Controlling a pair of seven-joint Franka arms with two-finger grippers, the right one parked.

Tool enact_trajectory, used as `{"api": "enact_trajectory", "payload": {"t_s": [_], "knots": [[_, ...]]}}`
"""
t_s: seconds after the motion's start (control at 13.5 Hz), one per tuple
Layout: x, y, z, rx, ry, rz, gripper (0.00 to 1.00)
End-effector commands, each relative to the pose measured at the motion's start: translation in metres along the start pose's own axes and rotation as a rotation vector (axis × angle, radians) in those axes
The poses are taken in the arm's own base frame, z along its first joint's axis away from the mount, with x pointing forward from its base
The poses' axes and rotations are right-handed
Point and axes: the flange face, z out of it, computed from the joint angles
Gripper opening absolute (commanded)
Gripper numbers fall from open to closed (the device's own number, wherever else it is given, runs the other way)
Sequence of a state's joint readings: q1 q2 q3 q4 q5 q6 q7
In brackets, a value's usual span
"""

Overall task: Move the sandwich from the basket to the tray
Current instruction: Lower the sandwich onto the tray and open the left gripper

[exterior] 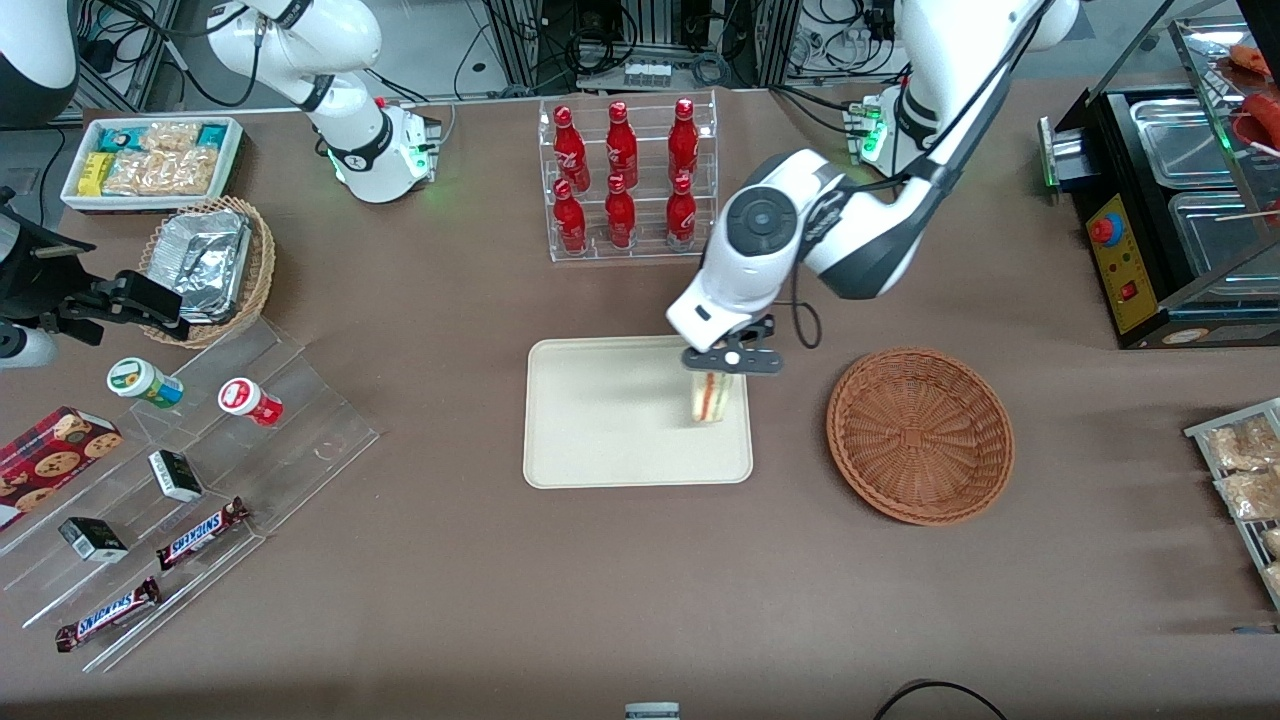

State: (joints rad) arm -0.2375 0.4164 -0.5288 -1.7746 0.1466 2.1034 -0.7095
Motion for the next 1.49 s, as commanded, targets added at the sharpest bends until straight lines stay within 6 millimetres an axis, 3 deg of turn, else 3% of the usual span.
{"api": "enact_trajectory", "payload": {"t_s": [0.0, 0.59, 0.89, 1.41], "knots": [[0.019, 0.022, 0.022, 0.017, 0.008, 0.018, 0.00], [0.033, 0.034, 0.069, 0.075, 0.019, -0.032, 0.00], [0.036, 0.035, 0.073, 0.072, 0.016, -0.036, 0.00], [0.045, 0.043, 0.098, 0.089, 0.021, -0.062, 0.00]]}}
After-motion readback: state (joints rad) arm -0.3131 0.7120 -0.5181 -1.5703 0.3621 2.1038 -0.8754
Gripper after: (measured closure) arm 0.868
